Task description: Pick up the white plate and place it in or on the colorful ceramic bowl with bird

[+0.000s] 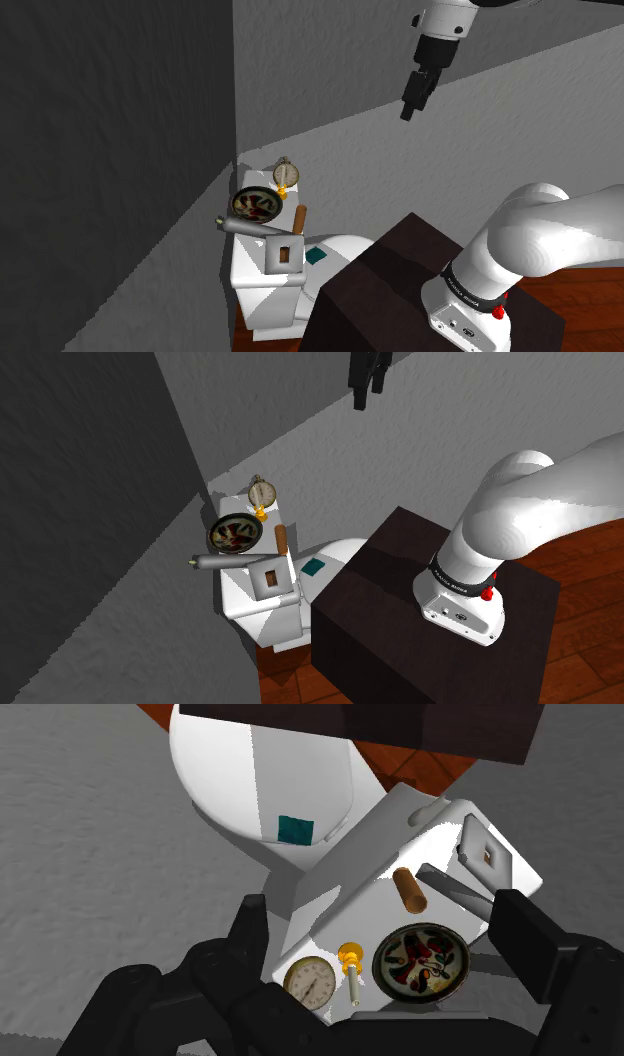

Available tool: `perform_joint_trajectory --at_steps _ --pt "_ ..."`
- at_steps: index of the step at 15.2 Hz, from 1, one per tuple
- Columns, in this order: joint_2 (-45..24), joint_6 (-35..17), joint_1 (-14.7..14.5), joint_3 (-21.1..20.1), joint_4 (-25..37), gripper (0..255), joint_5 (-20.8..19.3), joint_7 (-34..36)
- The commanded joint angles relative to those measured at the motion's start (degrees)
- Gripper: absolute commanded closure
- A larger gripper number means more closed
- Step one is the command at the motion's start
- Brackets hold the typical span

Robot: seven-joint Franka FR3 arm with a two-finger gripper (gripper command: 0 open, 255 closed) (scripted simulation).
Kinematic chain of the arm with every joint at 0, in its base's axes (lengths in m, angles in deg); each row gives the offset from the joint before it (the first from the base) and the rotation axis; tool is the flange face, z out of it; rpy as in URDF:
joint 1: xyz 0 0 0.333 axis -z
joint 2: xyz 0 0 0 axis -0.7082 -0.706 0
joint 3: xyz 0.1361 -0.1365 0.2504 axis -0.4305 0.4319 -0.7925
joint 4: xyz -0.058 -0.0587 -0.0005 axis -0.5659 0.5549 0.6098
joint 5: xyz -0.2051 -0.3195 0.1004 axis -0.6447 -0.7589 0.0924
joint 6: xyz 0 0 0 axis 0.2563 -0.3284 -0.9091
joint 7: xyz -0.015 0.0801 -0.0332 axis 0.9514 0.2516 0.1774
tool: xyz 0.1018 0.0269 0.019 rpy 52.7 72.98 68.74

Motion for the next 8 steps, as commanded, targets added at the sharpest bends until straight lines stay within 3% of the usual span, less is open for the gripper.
perform_joint_trajectory --at_steps 1,8 --pt "0.0 0.0 0.0 0.0 0.0 0 0.0 0.0" --pt "-11.4 -9.1 -2.9 1.0 -2.9 0 2.9 -4.6"
